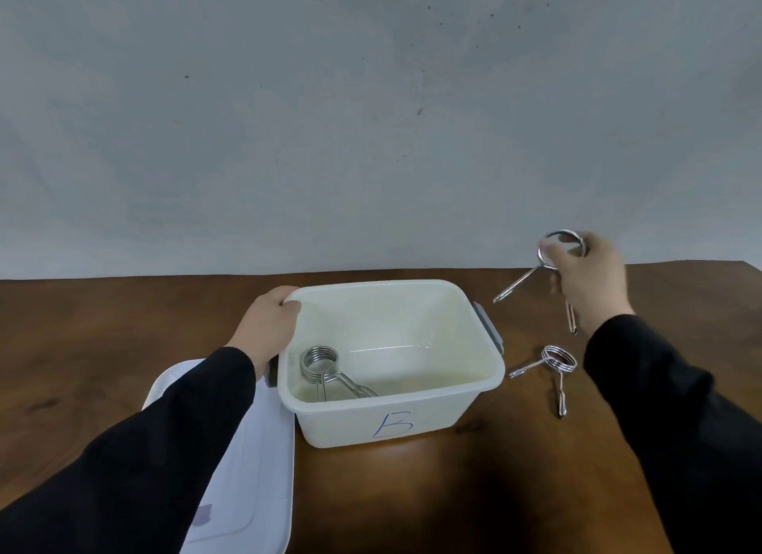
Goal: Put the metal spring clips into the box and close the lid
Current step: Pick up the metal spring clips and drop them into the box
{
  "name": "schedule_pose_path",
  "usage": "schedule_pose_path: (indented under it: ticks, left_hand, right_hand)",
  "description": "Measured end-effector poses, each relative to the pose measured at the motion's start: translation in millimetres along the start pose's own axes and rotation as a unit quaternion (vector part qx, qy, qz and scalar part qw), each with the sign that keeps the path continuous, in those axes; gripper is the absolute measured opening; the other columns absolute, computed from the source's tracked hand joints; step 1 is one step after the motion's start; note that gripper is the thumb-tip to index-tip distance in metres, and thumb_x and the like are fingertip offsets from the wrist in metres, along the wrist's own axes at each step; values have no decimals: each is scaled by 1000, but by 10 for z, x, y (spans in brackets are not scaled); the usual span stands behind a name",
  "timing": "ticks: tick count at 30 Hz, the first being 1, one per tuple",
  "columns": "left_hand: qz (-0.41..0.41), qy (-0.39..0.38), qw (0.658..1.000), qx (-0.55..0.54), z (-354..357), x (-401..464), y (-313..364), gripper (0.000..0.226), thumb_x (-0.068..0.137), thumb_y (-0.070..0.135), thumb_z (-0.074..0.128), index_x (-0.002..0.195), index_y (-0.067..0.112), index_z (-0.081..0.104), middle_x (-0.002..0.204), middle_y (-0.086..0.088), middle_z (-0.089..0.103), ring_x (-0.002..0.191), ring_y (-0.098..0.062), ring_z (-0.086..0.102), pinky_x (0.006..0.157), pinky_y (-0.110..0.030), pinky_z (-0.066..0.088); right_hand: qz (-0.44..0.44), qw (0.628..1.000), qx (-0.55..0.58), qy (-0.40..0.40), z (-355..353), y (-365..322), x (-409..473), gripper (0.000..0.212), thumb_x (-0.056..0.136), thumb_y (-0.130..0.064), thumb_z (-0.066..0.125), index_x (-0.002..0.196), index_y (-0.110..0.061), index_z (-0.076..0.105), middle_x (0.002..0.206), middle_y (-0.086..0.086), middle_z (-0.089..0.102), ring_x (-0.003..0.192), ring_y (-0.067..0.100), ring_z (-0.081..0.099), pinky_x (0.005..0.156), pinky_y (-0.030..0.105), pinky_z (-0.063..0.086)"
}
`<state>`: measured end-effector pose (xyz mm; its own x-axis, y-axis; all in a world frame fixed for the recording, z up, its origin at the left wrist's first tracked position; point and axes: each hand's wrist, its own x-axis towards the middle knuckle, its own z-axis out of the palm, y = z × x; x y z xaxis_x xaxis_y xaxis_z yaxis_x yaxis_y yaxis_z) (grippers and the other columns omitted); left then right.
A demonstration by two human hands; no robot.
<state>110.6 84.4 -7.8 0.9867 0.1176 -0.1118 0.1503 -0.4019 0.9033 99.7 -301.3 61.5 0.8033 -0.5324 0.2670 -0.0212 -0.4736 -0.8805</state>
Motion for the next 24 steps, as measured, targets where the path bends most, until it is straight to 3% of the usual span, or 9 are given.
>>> schedule_pose_path:
  ticks: [2, 5, 10, 12, 14, 17, 19, 22, 24]
  left_hand:
    - [1, 2, 1000, -1, 2, 4, -2, 34, 98, 11, 40, 120, 20, 64, 108, -1, 66, 100, -24, 60, 71, -31, 44]
    - [0, 1, 1000, -9, 4, 11, -9, 34, 98, 11, 40, 119, 21, 64, 103, 2, 66, 95, -22, 60, 72, -29, 47]
    - [1, -5, 1000, -9, -7, 32, -24, 35, 98, 10, 39, 119, 22, 64, 103, 3, 67, 96, -24, 61, 72, -28, 47]
    - [1, -7, 1000, -12, -11, 30, -27, 35, 97, 10, 39, 117, 23, 64, 103, 4, 67, 97, -23, 61, 71, -27, 47]
    - [-1, -9, 1000, -17, -14, 33, -34, 34, 97, 10, 39, 115, 24, 64, 105, 3, 68, 98, -23, 61, 73, -29, 48]
    - [-1, -5, 1000, -23, -17, 42, -44, 36, 96, 11, 40, 119, 22, 66, 109, 2, 68, 101, -22, 61, 77, -32, 49]
    - [3, -4, 1000, -27, -13, 49, -55, 36, 96, 11, 40, 120, 21, 65, 110, 2, 68, 101, -22, 61, 75, -31, 48]
    - [4, -4, 999, -35, -8, 53, -64, 35, 97, 11, 41, 120, 21, 65, 109, 2, 68, 97, -19, 61, 69, -28, 46]
    - [7, -3, 999, -32, -9, 60, -71, 35, 96, 12, 41, 119, 22, 66, 109, 2, 68, 97, -20, 61, 70, -29, 45]
  right_hand:
    - [-12, 999, 43, -5, -41, -260, 53, 25, 92, -36, 64, 79, -14, 62, 62, 6, 55, 42, 15, 49, 53, 31, 42]
    - [8, 990, 123, -73, 36, -602, 4, 34, 96, -36, 58, 69, -17, 61, 73, 4, 60, 63, 19, 60, 56, 31, 50]
    - [-2, 986, 131, -102, 388, -798, -183, 46, 97, -37, 54, 55, -17, 53, 100, -8, 79, 106, 11, 70, 86, 30, 54]
    - [16, 960, 239, -145, 526, -808, -246, 44, 102, -28, 52, 61, -12, 49, 98, 0, 78, 107, 18, 73, 91, 30, 53]
    - [58, 923, 321, -204, 647, -807, -321, 38, 103, -26, 54, 70, -6, 55, 86, 10, 68, 93, 31, 77, 95, 44, 56]
    - [12, 958, 138, -251, 839, -714, -428, 45, 95, -47, 59, 77, -5, 65, 65, 6, 62, 64, 26, 71, 90, 59, 57]
    - [-31, 951, -11, -307, 957, -674, -549, 48, 91, -56, 57, 80, -11, 71, 62, 2, 62, 59, 20, 68, 88, 56, 57]
    - [-97, 897, -169, -397, 1117, -596, -702, 40, 99, -47, 52, 86, -13, 69, 73, -4, 57, 65, 19, 65, 76, 40, 54]
    - [-136, 839, -265, -455, 1225, -479, -751, 39, 101, -40, 52, 74, -11, 53, 71, -4, 48, 60, 19, 52, 66, 35, 43]
